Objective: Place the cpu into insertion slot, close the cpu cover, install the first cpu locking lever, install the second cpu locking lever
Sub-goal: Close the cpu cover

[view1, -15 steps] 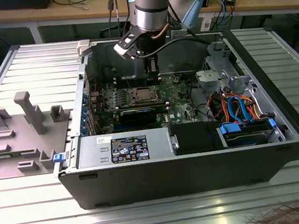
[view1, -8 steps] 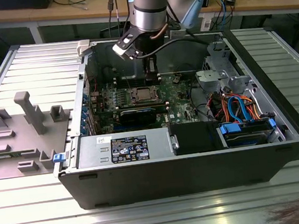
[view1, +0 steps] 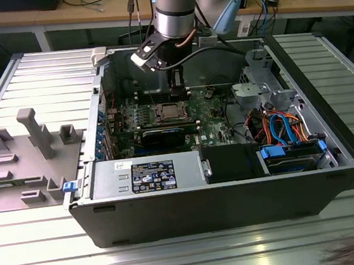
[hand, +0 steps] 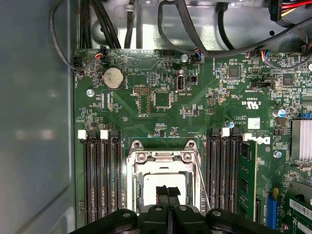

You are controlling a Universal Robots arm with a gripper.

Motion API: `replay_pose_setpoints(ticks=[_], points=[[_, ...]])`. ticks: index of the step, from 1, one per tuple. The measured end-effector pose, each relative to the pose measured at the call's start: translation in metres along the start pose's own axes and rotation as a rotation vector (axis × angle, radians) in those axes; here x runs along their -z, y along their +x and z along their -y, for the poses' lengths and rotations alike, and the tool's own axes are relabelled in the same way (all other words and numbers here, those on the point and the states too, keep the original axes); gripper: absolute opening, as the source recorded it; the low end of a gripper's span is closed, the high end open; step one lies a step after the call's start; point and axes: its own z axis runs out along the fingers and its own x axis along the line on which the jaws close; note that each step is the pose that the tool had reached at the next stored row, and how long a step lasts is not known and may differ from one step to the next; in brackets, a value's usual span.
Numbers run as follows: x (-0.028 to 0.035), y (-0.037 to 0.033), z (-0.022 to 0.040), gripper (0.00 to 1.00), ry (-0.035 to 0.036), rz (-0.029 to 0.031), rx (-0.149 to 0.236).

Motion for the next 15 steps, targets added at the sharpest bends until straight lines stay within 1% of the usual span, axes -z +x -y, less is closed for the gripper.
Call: replay_pose_setpoints(ticks=[9, 13, 15], points=[[-0.0005, 0.0000, 0.0016, 0.11, 0.0000, 0.0000, 0.000], [-0.0021, 0.0002, 0.0062, 0.11, 0.0000, -0.0002, 0.000], [-0.0028, 0.0002, 0.0073, 0.11, 0.0001, 0.0001, 0.000]])
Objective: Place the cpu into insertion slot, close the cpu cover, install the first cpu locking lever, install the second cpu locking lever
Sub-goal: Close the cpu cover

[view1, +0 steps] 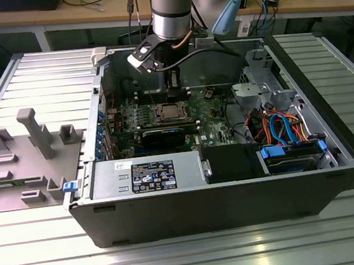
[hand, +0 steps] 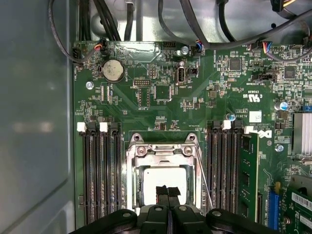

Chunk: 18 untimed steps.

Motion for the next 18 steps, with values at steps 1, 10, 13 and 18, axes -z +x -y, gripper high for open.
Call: replay_pose_setpoints(ticks=[1, 10, 13, 18], points=[[-0.0001, 0.0000, 0.0000, 0.11, 0.0000, 0.0000, 0.000], [-0.0007, 0.0001, 0.0018, 0.11, -0.0001, -0.0002, 0.000], [-0.0013, 0.0001, 0.0032, 0.11, 0.0000, 0.0000, 0.000], [-0.0019, 0.0001, 0.0055, 0.11, 0.0000, 0.0000, 0.000]])
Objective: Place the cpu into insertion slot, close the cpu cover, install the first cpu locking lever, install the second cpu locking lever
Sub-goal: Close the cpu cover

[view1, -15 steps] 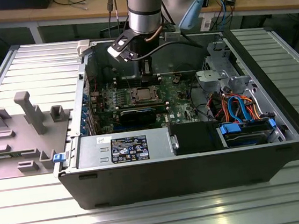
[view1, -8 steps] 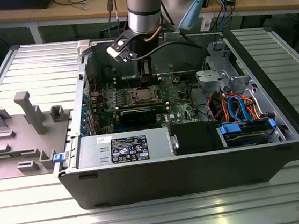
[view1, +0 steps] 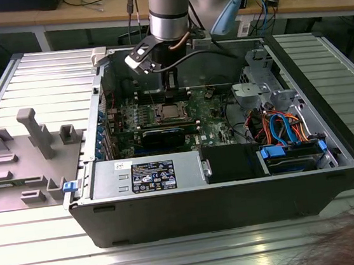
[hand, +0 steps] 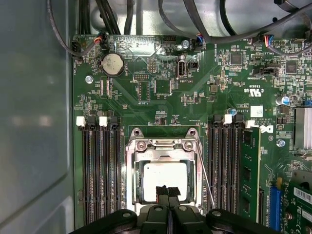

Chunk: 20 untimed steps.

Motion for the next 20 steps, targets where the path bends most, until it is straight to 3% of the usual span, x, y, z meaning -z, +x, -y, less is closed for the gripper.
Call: replay_pose_setpoints(ticks=[20], points=[[-0.0021, 0.0001, 0.0068, 0.11, 0.0000, 0.0000, 0.000]])
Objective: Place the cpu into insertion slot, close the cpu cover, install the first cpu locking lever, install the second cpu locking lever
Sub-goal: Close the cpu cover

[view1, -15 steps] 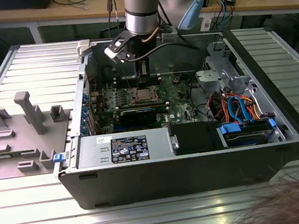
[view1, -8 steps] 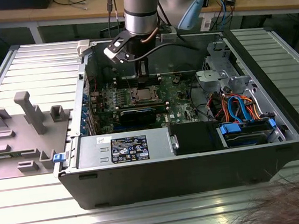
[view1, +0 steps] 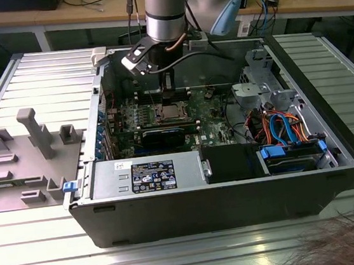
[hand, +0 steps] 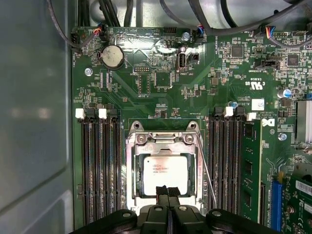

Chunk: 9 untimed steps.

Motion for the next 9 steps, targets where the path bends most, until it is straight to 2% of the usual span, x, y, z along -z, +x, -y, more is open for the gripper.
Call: replay_pose_setpoints(ticks=[9], points=[[-0.0010, 0.0001, 0.0019, 0.11, 0.0000, -0.0001, 0.000]])
